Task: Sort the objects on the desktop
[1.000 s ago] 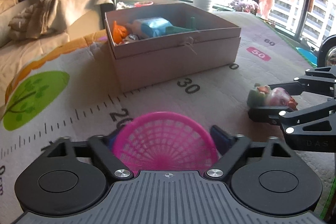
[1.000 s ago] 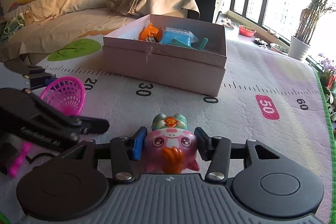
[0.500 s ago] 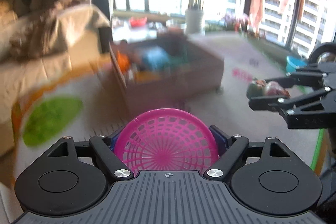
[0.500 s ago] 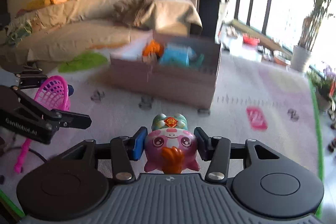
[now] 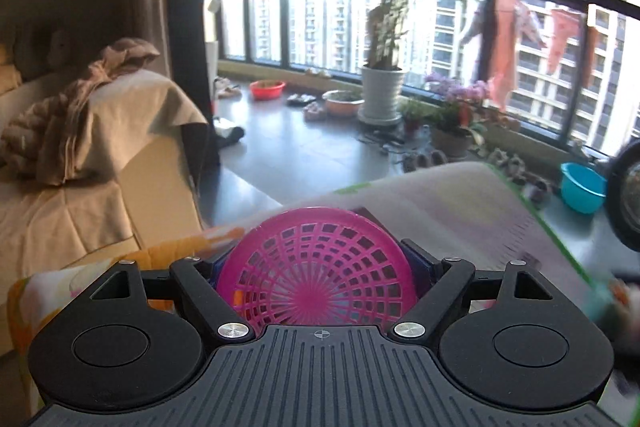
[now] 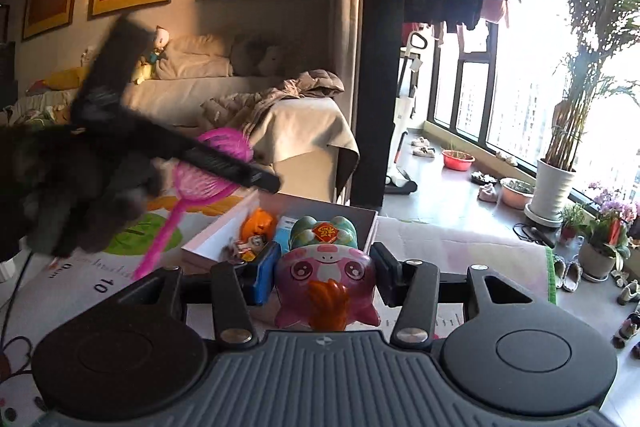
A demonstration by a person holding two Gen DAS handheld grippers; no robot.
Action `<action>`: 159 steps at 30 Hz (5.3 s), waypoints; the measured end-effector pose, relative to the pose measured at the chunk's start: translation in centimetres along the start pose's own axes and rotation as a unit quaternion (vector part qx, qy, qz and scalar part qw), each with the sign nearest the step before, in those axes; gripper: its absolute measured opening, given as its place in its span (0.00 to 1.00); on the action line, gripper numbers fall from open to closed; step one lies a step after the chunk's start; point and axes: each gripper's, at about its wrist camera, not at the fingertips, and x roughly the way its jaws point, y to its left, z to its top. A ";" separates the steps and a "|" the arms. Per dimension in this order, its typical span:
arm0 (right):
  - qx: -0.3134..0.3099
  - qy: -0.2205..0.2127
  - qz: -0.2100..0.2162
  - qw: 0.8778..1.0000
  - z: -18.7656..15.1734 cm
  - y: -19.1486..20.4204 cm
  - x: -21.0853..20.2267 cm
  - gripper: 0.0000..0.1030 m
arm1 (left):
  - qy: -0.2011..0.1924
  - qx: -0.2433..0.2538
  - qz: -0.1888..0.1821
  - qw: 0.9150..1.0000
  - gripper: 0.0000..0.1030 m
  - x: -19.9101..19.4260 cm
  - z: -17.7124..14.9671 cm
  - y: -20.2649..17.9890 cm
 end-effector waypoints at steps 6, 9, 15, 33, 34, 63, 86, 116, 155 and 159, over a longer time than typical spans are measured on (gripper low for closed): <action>0.015 0.032 -0.011 0.999 -0.3 -1.2 3.4 0.47 | 0.018 -0.050 0.001 0.999 0.94 3.1 -0.3 2.6; 0.011 0.045 -0.010 0.999 0.2 -1.2 5.5 0.47 | 0.010 -0.061 0.013 0.998 0.94 1.8 -1.3 4.0; 0.005 0.074 0.009 0.997 2.8 0.0 12.1 0.47 | -0.030 -0.073 0.044 0.996 0.98 -4.3 -5.1 6.1; -0.013 0.223 0.032 0.974 3.7 7.6 24.4 0.46 | 0.060 -0.134 0.043 0.988 1.00 -5.9 -12.4 9.6; -0.007 0.232 0.029 0.972 3.4 7.6 24.8 0.38 | 0.062 -0.138 0.039 0.988 1.00 -6.0 -12.6 9.8; 0.020 0.184 -0.034 0.982 3.0 3.6 21.4 0.21 | 0.092 -0.123 -0.017 0.988 1.00 -5.6 -16.3 6.2; -0.025 0.151 -0.102 0.983 5.3 9.8 23.5 0.06 | 0.083 -0.137 -0.027 0.987 1.00 -7.3 -16.6 6.1; 0.138 0.082 -0.045 0.986 -0.1 -1.9 12.5 0.60 | 0.076 -0.096 0.030 0.992 1.00 -7.5 -17.1 2.7; 0.081 0.154 -0.084 0.981 -10.1 2.1 7.8 1.00 | 0.080 -0.098 0.120 0.985 1.00 -7.2 -18.5 -0.7; 0.081 0.154 -0.084 0.981 -10.1 2.1 7.8 1.00 | 0.080 -0.098 0.119 0.985 1.00 -7.2 -18.5 -0.7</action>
